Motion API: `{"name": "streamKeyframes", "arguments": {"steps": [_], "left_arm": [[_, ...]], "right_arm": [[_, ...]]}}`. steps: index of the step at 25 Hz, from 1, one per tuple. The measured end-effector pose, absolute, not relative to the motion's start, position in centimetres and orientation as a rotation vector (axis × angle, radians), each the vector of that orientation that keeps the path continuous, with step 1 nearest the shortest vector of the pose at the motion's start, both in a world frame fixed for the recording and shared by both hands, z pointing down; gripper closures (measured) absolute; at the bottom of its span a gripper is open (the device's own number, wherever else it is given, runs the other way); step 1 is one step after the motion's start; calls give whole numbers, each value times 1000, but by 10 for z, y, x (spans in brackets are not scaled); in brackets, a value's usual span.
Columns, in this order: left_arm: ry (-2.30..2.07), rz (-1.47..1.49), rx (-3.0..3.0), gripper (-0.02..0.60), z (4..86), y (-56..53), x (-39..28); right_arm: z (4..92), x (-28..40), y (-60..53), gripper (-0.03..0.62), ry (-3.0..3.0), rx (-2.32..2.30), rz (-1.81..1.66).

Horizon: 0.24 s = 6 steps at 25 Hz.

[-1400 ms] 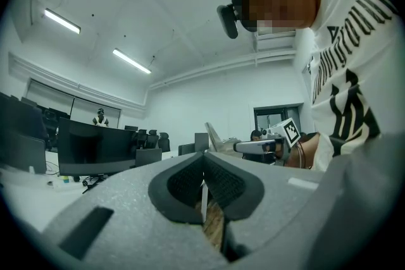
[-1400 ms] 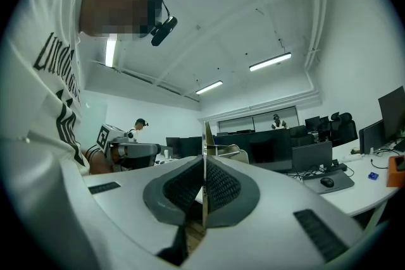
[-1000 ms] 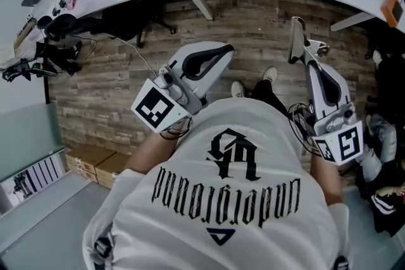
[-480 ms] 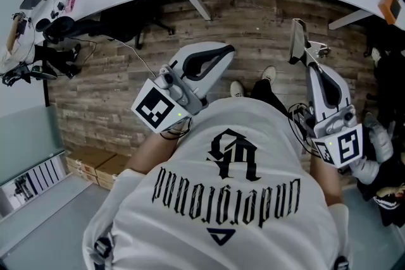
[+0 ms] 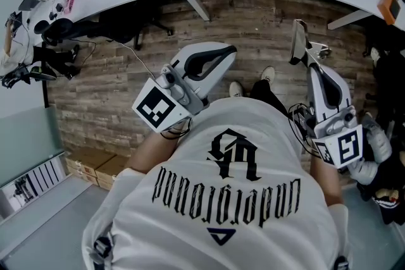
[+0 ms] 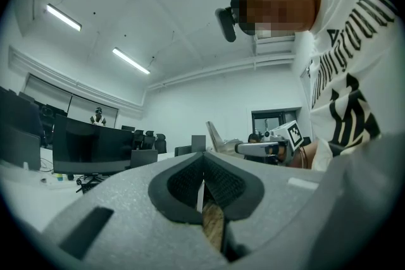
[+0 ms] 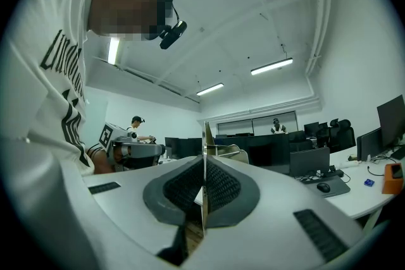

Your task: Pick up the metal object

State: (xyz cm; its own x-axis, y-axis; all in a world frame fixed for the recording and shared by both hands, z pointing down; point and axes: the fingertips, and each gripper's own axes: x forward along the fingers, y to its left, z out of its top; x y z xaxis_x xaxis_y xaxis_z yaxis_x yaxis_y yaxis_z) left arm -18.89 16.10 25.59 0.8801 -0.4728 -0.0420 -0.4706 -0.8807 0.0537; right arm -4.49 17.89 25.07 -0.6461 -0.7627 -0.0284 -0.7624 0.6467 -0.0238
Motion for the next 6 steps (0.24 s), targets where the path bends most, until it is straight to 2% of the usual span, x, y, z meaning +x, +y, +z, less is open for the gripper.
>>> {"name": "streamKeyframes", "arguments": {"steps": [6], "left_arm": [[-756, -122, 3016, 568, 255, 152, -189]], "right_arm": [[252, -45, 172, 579, 2814, -1307, -18]]}}
